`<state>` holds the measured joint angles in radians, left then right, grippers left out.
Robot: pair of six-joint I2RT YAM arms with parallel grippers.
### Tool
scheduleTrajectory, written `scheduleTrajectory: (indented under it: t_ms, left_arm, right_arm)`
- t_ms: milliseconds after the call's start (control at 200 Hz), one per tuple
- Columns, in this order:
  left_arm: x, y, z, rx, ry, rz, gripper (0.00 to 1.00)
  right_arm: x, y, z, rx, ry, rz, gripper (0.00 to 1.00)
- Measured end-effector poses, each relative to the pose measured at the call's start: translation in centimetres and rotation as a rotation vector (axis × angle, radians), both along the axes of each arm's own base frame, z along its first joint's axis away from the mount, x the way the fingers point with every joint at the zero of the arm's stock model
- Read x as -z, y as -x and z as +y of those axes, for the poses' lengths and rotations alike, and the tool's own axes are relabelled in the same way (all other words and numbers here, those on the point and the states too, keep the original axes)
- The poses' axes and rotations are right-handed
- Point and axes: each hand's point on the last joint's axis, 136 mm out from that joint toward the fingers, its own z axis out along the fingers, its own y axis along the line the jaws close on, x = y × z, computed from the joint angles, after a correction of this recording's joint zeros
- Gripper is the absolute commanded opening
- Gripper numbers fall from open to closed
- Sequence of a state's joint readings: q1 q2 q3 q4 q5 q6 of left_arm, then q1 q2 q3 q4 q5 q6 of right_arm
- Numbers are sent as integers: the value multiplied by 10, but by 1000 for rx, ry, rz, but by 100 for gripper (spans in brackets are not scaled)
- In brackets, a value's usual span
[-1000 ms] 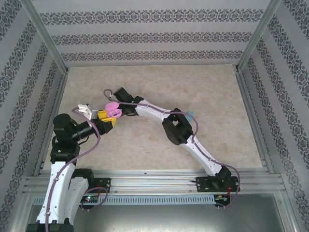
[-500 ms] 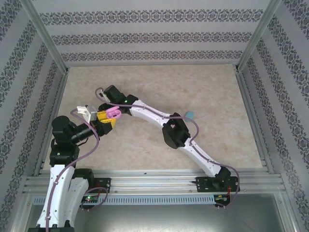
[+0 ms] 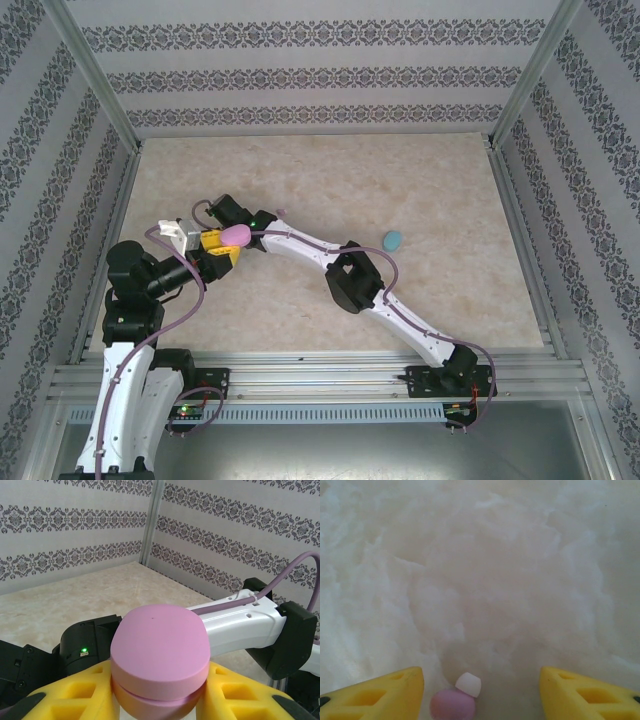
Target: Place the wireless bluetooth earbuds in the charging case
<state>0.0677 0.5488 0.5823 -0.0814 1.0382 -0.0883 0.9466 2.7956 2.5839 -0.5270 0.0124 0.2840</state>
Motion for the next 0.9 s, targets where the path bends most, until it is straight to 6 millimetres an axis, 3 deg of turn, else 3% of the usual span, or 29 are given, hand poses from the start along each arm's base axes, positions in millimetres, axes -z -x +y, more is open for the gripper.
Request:
scheduleTrajectory:
  t_ms: [210, 360, 405, 904]
  left_arm:
    - [0, 0, 0, 0, 2, 3, 31]
    - [-1, 1, 0, 0, 2, -2, 31]
    - [-1, 1, 0, 0, 2, -3, 31]
    - [1, 2, 0, 0, 2, 8, 32]
  right_arm:
    - [-11, -4, 5, 1, -27, -22, 63]
    - [-4, -2, 7, -8, -17, -26, 63]
    - [1, 1, 8, -16, -6, -27, 56]
    - [6, -4, 5, -23, 38, -76, 36]
